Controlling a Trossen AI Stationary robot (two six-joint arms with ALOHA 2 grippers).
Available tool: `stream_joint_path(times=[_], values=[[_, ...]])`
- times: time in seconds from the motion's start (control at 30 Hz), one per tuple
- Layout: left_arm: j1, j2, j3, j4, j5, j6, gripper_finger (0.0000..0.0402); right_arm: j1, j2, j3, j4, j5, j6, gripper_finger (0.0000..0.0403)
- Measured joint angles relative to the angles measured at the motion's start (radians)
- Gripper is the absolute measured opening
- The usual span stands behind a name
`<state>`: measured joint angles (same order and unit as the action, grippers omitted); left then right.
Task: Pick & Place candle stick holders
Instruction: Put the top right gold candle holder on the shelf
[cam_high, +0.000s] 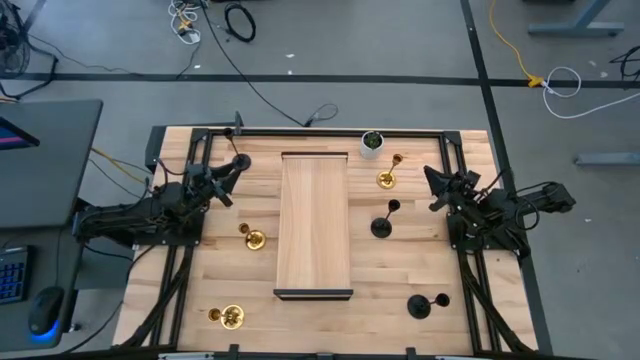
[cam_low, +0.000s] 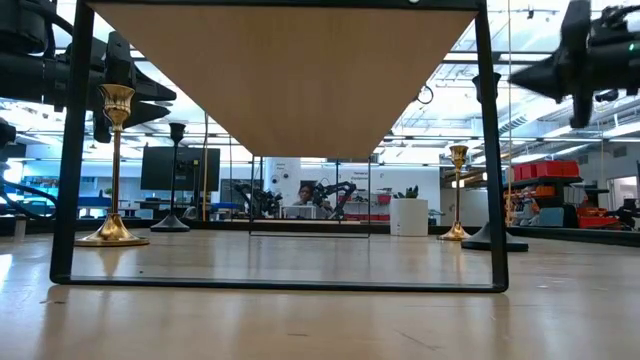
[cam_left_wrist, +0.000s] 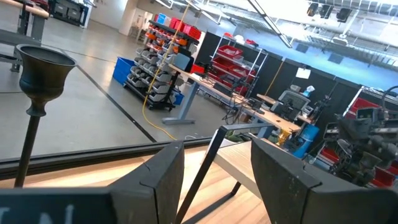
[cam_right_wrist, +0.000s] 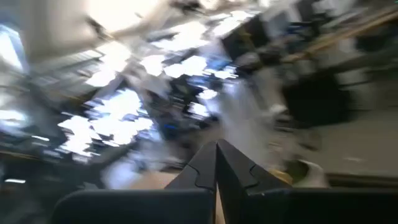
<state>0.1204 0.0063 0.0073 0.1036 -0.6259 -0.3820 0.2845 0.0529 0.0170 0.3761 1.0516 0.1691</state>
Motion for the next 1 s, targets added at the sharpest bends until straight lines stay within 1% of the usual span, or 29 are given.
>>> stream_joint_path(times=[0.03, 0.07, 0.2, 0.37, 0.5, 0.6, 0.7, 1.0], values=[[0.000, 0.000, 0.000, 0.000, 0.000, 0.000, 0.0188, 0.000, 0.000, 0.000, -0.040, 0.046, 0.004, 0.0011], [0.000, 0.000, 0.000, 0.000, 0.000, 0.000, 0.0188, 0.000, 0.000, 0.000, -0.078, 0.070, 0.007, 0.0013], [0.000, 0.000, 0.000, 0.000, 0.000, 0.000, 0.0188, -0.005, 0.001, 0.000, -0.212, 0.092, 0.020, 0.0037], [0.000, 0.000, 0.000, 0.000, 0.000, 0.000, 0.0188, -0.037, 0.001, 0.000, -0.357, 0.155, 0.062, 0.0107], [0.000, 0.000, 0.000, 0.000, 0.000, 0.000, 0.0188, -0.094, 0.012, 0.000, -0.376, 0.159, 0.112, 0.0167], [0.000, 0.000, 0.000, 0.000, 0.000, 0.001, 0.0188, -0.138, 0.040, 0.000, -0.364, 0.098, 0.115, 0.0199], [0.000, 0.000, 0.000, 0.000, 0.000, 0.000, 0.0188, -0.187, 0.103, 0.000, -0.360, 0.048, 0.123, 0.0213], [0.000, 0.000, 0.000, 0.000, 0.000, 0.000, 0.0188, -0.359, 0.377, 0.000, -0.313, -0.227, 0.282, 0.0204]])
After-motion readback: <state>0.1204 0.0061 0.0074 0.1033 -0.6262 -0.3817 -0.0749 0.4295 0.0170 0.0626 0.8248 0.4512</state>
